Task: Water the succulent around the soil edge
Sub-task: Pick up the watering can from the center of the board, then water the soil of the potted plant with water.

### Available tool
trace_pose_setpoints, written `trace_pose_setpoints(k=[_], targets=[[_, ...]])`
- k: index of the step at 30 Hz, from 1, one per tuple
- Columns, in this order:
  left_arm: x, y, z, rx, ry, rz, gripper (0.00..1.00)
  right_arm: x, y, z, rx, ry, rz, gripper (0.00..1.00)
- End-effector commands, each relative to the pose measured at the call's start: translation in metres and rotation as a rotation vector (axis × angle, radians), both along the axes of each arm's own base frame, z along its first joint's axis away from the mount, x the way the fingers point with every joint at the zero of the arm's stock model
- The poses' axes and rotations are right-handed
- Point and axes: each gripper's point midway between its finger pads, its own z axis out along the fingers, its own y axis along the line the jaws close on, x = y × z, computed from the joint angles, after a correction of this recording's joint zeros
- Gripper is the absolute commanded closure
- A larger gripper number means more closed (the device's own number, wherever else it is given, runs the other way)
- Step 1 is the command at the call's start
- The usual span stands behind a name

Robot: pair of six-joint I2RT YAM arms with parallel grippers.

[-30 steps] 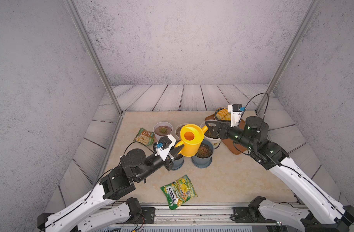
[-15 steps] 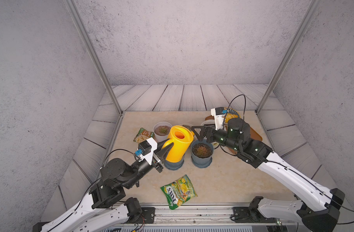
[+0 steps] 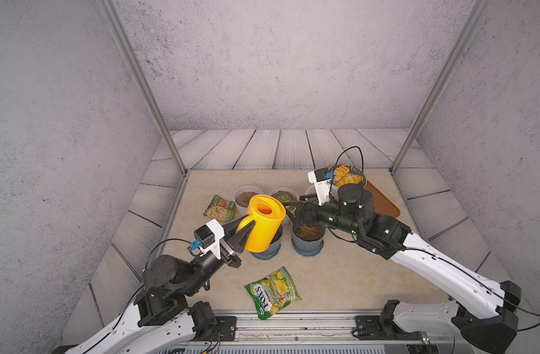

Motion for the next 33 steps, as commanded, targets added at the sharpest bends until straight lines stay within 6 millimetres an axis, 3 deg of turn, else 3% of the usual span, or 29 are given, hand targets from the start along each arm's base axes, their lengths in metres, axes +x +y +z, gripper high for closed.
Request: trace_pose_setpoints(k=[1,6,12,20,25,28,33], targets=[[-0.005,0.017,0.015,-0.089,-0.033,0.017,1.0,-0.023,-0.038,0.05,0.045,-0.152,-0.022,0.01],[-0.001,0.022,0.001,-0.096,0.003,0.046,1.0,-0.033,-0.08,0.047,-0.021,-0.306,-0.106,0.01],[0.01,0.022,-0.025,-0.074,0.061,0.09,1.0,-0.04,-0.113,0.003,-0.141,-0.401,-0.17,0.01],[0.025,0.011,-0.054,-0.019,0.158,0.123,1.0,-0.041,-0.128,-0.07,-0.152,-0.435,-0.218,0.01],[0.044,0.007,-0.086,0.036,0.259,0.205,1.0,-0.04,-0.118,-0.105,-0.167,-0.425,-0.18,0.01],[0.054,0.012,-0.099,0.046,0.315,0.273,1.0,-0.037,-0.117,-0.118,-0.194,-0.409,-0.185,0.01],[0.058,0.013,-0.122,0.099,0.42,0.307,1.0,-0.039,-0.117,-0.122,-0.192,-0.392,-0.173,0.01]])
